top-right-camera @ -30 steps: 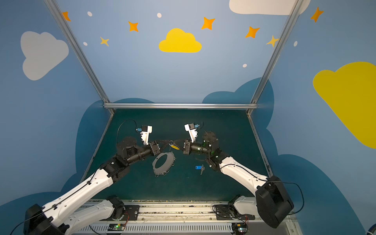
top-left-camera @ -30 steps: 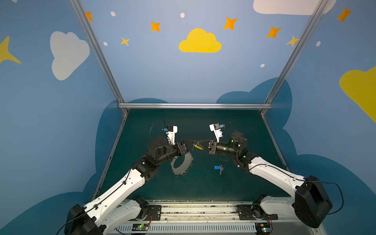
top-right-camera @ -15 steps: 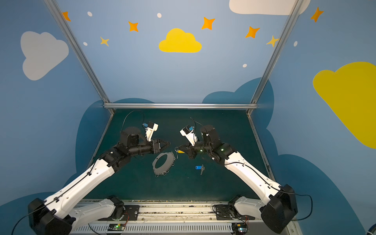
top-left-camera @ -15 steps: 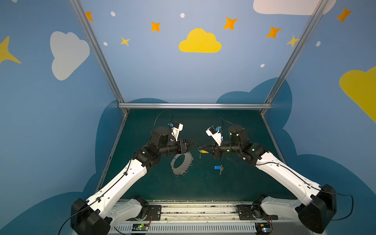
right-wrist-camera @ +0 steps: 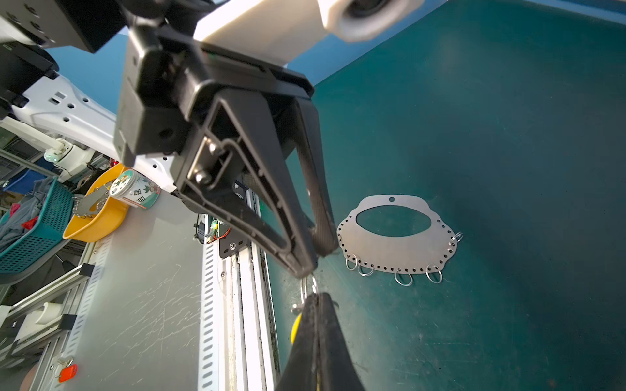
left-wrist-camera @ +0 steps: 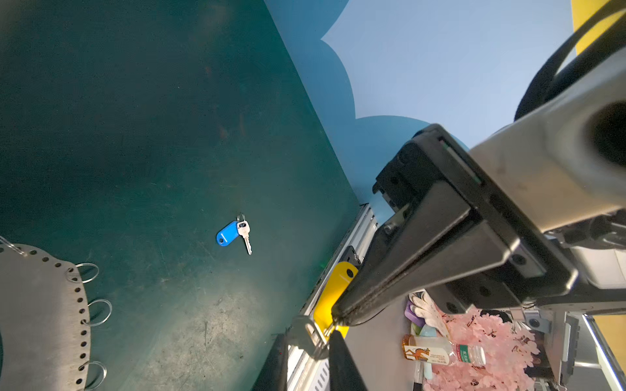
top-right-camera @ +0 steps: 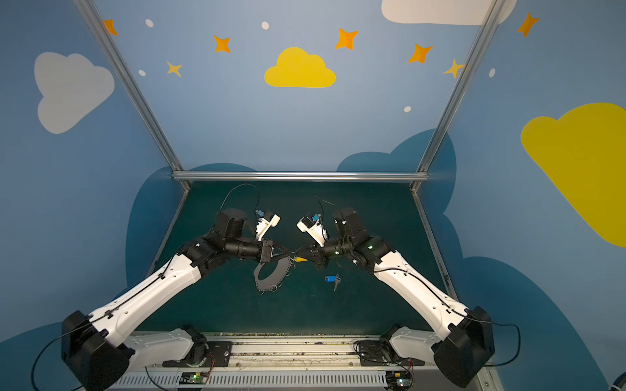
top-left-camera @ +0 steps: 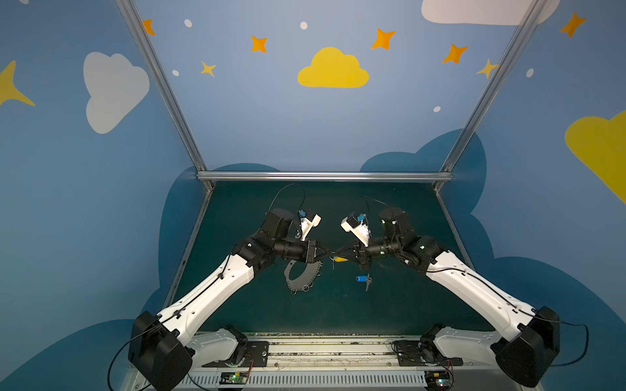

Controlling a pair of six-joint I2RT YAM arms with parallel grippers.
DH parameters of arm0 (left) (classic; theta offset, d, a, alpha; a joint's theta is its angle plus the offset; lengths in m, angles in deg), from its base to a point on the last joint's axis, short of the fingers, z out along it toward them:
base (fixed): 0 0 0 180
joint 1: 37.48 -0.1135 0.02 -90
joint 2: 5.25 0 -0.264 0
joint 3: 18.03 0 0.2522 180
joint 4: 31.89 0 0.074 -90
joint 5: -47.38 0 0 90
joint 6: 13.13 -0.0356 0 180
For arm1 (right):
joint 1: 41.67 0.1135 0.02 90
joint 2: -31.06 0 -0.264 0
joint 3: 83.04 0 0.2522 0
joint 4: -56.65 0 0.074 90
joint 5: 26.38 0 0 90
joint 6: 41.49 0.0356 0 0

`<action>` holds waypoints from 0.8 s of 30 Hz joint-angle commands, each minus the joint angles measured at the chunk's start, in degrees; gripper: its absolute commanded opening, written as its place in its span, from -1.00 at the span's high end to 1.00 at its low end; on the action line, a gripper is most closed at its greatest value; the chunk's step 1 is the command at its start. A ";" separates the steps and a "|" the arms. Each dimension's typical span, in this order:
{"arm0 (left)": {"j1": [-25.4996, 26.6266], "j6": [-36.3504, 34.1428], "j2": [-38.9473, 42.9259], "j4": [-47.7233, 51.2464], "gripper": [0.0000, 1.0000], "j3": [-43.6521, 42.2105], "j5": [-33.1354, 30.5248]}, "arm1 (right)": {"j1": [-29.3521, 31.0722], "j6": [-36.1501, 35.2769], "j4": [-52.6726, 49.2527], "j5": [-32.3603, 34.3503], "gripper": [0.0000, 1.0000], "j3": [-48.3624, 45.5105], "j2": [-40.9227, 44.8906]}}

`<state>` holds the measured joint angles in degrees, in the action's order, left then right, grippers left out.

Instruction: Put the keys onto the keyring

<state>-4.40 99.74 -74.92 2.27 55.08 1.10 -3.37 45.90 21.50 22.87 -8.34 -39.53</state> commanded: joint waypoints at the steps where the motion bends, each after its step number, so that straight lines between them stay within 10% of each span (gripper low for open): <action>1: 0.42 -1.87 0.23 0.20 0.59 1.27 2.05 | -0.46 -0.33 0.07 -1.74 1.00 2.05 -0.51; 24: 2.92 -1.02 -1.64 -2.84 0.92 1.38 2.59 | -0.71 1.42 1.87 -4.27 1.00 1.72 0.40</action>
<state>-2.22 99.61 -76.07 0.19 55.13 3.18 -4.31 46.99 21.43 20.03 -8.31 -39.74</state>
